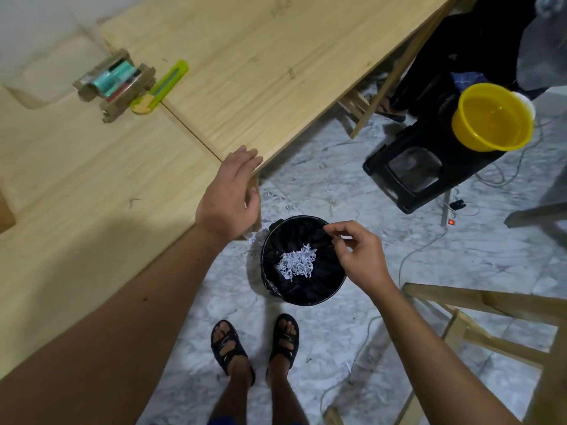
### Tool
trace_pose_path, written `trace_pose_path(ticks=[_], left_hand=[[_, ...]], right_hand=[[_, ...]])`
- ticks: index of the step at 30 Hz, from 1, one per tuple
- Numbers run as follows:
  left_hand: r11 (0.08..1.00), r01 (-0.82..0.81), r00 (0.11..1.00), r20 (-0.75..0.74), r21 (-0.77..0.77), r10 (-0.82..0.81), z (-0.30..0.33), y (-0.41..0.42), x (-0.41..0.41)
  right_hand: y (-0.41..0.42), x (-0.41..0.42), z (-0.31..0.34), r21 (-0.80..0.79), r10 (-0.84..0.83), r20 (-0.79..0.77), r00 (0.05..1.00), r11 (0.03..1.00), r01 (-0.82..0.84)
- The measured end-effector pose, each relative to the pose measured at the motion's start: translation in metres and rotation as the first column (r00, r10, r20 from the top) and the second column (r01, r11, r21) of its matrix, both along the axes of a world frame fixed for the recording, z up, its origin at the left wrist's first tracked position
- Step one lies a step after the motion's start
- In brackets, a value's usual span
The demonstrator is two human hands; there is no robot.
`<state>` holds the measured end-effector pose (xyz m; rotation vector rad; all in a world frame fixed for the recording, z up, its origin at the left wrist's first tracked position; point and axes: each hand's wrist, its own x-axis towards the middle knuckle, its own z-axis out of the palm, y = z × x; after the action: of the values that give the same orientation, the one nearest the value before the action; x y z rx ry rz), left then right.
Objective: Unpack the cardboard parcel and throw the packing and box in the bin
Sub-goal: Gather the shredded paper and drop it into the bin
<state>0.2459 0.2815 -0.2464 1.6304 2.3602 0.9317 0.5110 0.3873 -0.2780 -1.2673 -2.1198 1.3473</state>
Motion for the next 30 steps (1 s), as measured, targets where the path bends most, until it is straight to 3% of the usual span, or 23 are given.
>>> trace_pose_path(ticks=[11,20,25,30], left_hand=[[0.999,0.013,1.000,-0.003,0.044,-0.012,-0.006,-0.001,-0.004],[1.000,0.009,1.000,0.014,-0.001,-0.009,0.002,-0.001,-0.001],[0.997,-0.006,0.987,0.160,-0.081,0.019,0.009,0.000,0.000],[0.980,-0.167,0.943,0.274,-0.108,0.191,0.022,-0.023,-0.020]], right_hand=[[-0.001,-0.005,-0.002,-0.101,-0.051,-0.015,0.999,0.994,0.050],[-0.002,-0.003,0.009,-0.077,-0.061,-0.029,0.998,0.995,0.059],[-0.003,-0.014,0.023,-0.089,-0.032,-0.056,0.998,0.996,0.027],[0.006,-0.062,0.049,-0.078,0.047,-0.114,0.992,0.995,-0.056]])
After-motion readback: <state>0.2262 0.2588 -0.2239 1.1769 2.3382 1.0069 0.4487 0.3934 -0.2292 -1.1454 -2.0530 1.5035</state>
